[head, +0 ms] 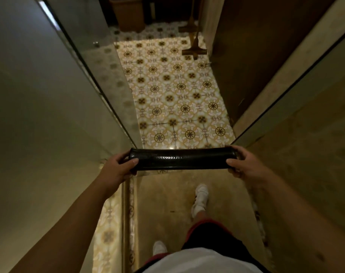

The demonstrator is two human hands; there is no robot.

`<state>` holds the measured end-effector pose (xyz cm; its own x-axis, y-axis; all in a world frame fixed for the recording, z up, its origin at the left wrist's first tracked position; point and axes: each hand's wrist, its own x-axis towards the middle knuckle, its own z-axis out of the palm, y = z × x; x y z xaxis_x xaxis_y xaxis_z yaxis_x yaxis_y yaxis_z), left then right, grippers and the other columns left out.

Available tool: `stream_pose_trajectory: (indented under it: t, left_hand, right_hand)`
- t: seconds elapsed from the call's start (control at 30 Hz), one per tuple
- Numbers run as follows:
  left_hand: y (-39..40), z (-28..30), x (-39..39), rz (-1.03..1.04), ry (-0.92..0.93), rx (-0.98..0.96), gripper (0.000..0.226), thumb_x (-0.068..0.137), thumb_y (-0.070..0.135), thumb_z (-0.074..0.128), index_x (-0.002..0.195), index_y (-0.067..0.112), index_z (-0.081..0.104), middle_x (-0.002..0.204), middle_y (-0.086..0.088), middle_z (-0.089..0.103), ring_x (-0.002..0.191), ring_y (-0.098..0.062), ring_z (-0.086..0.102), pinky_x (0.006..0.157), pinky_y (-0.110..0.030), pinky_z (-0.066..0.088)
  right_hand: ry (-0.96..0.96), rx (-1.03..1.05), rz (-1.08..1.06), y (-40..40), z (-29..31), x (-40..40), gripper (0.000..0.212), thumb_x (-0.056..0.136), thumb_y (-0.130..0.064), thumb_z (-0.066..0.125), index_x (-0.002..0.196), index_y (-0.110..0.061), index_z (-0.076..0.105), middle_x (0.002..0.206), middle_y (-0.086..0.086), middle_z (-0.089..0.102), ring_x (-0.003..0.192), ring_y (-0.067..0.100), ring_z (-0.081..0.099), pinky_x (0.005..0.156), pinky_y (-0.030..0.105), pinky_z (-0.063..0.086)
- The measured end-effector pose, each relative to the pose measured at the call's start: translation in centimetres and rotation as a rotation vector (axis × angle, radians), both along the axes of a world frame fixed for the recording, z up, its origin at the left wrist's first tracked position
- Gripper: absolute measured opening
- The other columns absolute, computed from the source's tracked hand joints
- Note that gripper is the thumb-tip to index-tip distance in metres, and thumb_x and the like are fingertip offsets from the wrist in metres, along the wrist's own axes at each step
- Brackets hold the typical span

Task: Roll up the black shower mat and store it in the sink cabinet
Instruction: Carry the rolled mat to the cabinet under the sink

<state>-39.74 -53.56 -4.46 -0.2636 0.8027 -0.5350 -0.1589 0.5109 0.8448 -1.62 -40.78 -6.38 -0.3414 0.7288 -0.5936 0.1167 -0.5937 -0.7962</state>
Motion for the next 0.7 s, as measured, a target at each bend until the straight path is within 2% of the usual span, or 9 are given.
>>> stream_pose_trajectory:
  t: [0.07, 0.17, 0.3, 0.33, 0.47, 0.6, 0.7]
  left_hand:
    - [2.7, -0.2, 0.5, 0.01, 0.019, -0.002, 0.041, 0.087, 0.006, 0.064, 0.127, 0.015, 0.058, 0.087, -0.003, 0.067, 0.064, -0.018, 0.058, 0.044, -0.02, 0.04]
    - [6.5, 0.0, 1.8, 0.031, 0.044, 0.01, 0.051, 0.085, -0.002, 0.064, 0.132, 0.012, 0.052, 0.091, -0.005, 0.065, 0.062, -0.01, 0.062, 0.045, -0.017, 0.043]
    - [11.7, 0.9, 3.7, 0.023, 0.077, 0.009, 0.053, 0.083, -0.006, 0.064, 0.132, 0.008, 0.05, 0.091, -0.004, 0.064, 0.061, -0.003, 0.064, 0.046, -0.014, 0.045]
    - [13.0, 1.1, 4.0, 0.021, 0.098, 0.013, 0.053, 0.082, -0.004, 0.066, 0.131, 0.01, 0.051, 0.092, -0.002, 0.065, 0.062, -0.003, 0.065, 0.048, -0.014, 0.046]
    - [17.6, 1.9, 4.7, -0.021, 0.202, 0.018, 0.055, 0.079, 0.007, 0.074, 0.126, 0.025, 0.051, 0.099, 0.002, 0.067, 0.068, -0.004, 0.067, 0.052, -0.014, 0.048]
    - [21.7, 2.2, 4.6, -0.002, 0.212, 0.024, 0.054, 0.079, 0.006, 0.074, 0.124, 0.023, 0.05, 0.094, 0.0, 0.066, 0.064, -0.001, 0.066, 0.047, -0.013, 0.045]
    - [24.9, 2.2, 3.3, -0.004, 0.223, 0.014, 0.055, 0.079, 0.005, 0.074, 0.127, 0.018, 0.049, 0.094, -0.003, 0.065, 0.063, -0.008, 0.065, 0.046, -0.014, 0.044]
  right_hand:
    - [-0.012, 0.014, 0.029, 3.3, -0.4, 0.2, 0.051, 0.079, -0.007, 0.072, 0.121, -0.03, 0.058, 0.102, 0.012, 0.061, 0.065, 0.022, 0.058, 0.048, 0.027, 0.045]
    - [-0.036, 0.02, 0.053, 8.6, -0.4, 0.8, 0.052, 0.08, -0.008, 0.071, 0.123, -0.032, 0.056, 0.108, 0.013, 0.059, 0.08, 0.03, 0.057, 0.056, 0.032, 0.047]
    - [-0.068, 0.039, 0.09, 14.6, 0.4, 2.3, 0.053, 0.08, -0.011, 0.072, 0.124, -0.035, 0.056, 0.11, 0.015, 0.061, 0.089, 0.037, 0.058, 0.077, 0.051, 0.046]
    - [-0.056, 0.038, 0.094, 16.1, 0.8, 2.6, 0.052, 0.078, -0.013, 0.073, 0.121, -0.038, 0.058, 0.109, 0.014, 0.061, 0.09, 0.036, 0.059, 0.078, 0.051, 0.046]
    - [-0.046, 0.044, 0.14, 21.2, 2.2, 3.0, 0.05, 0.075, -0.016, 0.074, 0.116, -0.042, 0.06, 0.11, 0.016, 0.058, 0.088, 0.033, 0.058, 0.071, 0.041, 0.045]
    - [-0.062, 0.067, 0.143, 25.3, 2.5, 2.4, 0.048, 0.082, -0.014, 0.069, 0.12, -0.041, 0.057, 0.106, 0.012, 0.058, 0.085, 0.028, 0.057, 0.071, 0.039, 0.044]
    - [-0.077, 0.09, 0.147, 28.0, 2.7, 1.0, 0.045, 0.086, -0.014, 0.066, 0.121, -0.039, 0.054, 0.099, 0.009, 0.059, 0.065, 0.015, 0.058, 0.051, 0.026, 0.044]
